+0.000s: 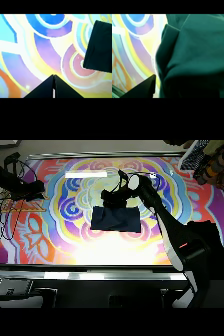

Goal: Fold the clothes and pants, and hang the long-sleeved shirts on hangers.

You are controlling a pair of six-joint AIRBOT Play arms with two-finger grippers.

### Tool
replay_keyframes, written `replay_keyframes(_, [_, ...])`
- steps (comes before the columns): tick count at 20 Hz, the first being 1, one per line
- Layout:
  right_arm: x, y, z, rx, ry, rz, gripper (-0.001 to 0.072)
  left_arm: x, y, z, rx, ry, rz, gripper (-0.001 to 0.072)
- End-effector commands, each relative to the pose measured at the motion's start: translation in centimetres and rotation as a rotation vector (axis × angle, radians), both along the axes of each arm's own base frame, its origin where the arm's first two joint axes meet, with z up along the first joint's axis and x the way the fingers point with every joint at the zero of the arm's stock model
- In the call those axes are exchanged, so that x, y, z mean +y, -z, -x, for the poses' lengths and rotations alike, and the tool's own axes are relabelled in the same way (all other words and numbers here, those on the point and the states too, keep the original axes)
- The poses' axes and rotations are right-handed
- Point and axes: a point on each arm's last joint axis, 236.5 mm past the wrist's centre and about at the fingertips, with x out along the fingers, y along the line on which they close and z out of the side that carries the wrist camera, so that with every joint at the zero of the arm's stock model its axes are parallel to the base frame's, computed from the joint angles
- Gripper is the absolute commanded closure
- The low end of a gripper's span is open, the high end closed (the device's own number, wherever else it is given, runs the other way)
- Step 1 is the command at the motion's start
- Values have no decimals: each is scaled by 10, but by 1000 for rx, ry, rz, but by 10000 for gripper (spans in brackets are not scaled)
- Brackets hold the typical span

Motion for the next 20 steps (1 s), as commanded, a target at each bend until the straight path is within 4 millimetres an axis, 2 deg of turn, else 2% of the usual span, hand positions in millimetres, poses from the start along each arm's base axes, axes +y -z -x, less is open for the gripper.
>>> replay_keyframes(1, [18, -12, -11, -39, 15, -99, 440, 1, 2, -2, -4, -5, -1, 694])
replay_keyframes(3, [36, -40, -7, -74, -23, -212, 350, 1, 10, 0, 15, -5, 0, 694])
replay_keyframes(5, [37, -57, -3, -88, -31, -239, 327, 1, 19, 4, 41, -6, 0, 694])
replay_keyframes(7, [27, -76, -4, -118, -21, -249, 302, 1, 27, 7, 66, -6, 0, 694])
replay_keyframes(9, [4, -99, -11, -146, 10, -257, 289, 1, 30, 8, 71, -6, 0, 694])
replay_keyframes(11, [-42, -113, -17, -143, 43, -234, 289, 1, 29, 8, 69, -6, 0, 694])
replay_keyframes(13, [-105, -109, -21, -114, 81, -147, 284, 1, 29, 8, 69, -6, 0, 694])
replay_keyframes(17, [-247, -77, -27, -59, 170, 25, 283, 2, 29, 7, 69, -9, -1, 694])
replay_keyframes(19, [-296, -58, -33, -40, 255, 26, 282, 2, 29, 8, 68, -8, 0, 694])
replay_keyframes(20, [-311, -43, -32, -17, 283, 18, 282, 2, 29, 7, 68, -9, -1, 694])
